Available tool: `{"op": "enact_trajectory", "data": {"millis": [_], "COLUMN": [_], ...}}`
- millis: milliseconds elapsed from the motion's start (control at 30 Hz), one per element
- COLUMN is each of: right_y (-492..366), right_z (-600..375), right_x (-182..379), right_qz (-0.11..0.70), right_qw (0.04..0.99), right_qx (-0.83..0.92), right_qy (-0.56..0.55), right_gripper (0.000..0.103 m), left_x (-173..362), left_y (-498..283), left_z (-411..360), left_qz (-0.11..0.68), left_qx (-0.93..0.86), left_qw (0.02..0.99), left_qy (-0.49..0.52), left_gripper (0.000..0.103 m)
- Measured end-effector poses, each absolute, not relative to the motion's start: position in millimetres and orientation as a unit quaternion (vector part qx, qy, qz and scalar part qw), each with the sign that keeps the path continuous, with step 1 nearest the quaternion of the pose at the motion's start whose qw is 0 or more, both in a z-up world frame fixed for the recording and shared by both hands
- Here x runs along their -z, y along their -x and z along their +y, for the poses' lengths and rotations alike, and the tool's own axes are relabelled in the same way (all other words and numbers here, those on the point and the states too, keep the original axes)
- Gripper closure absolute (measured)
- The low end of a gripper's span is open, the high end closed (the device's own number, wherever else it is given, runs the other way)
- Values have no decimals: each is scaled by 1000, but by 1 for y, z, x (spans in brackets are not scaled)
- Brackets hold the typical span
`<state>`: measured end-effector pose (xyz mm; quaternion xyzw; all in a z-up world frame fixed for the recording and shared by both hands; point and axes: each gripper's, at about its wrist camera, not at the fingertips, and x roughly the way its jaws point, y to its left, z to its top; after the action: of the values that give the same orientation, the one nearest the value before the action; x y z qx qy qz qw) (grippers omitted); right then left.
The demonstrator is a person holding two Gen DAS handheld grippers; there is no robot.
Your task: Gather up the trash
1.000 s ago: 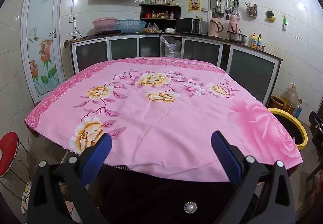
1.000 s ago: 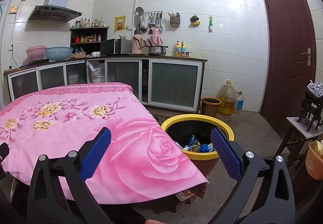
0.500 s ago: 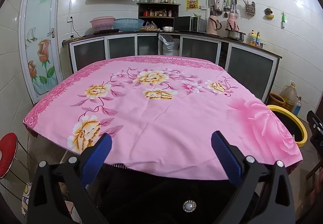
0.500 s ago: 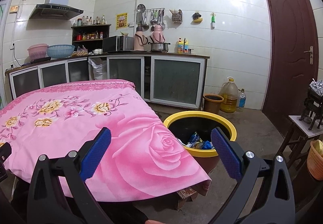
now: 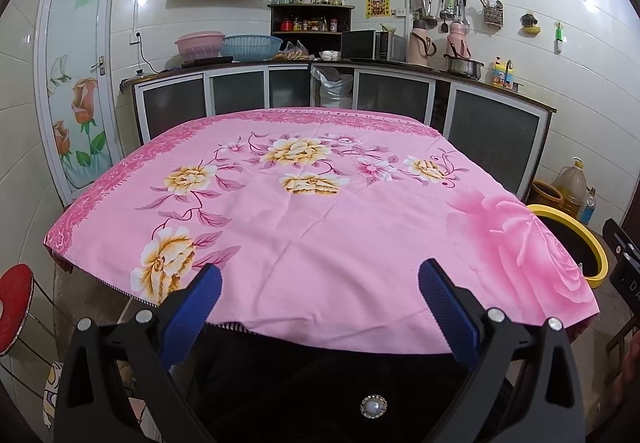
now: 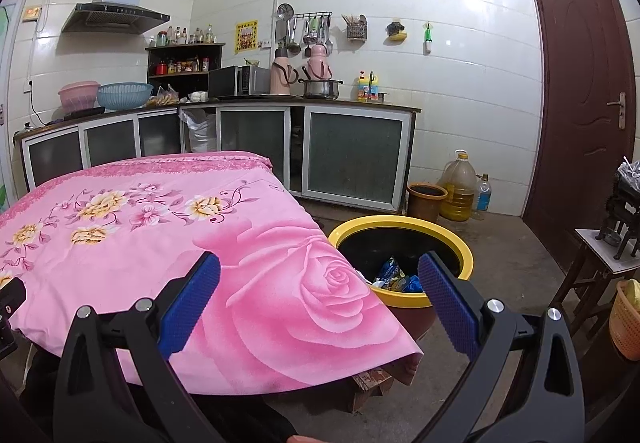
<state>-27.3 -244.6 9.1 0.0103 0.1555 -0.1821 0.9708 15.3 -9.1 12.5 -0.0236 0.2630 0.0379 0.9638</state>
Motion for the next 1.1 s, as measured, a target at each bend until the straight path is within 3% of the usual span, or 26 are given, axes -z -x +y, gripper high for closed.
{"op": "enact_trajectory", "data": {"millis": [1100], "right_y": [27], "right_z": [-245], "right_x": [-10], "right_qz": [156], "right_qw": [971], "right_qx": [181], "right_qy": [-10], "right_gripper": [8], "left_x": [-15], "left_y": [-20], "left_z": [-10], "left_qz": [260], "left_qx": [-32], "left_qw": [965], "left_qy": [17], "left_gripper": [8]}}
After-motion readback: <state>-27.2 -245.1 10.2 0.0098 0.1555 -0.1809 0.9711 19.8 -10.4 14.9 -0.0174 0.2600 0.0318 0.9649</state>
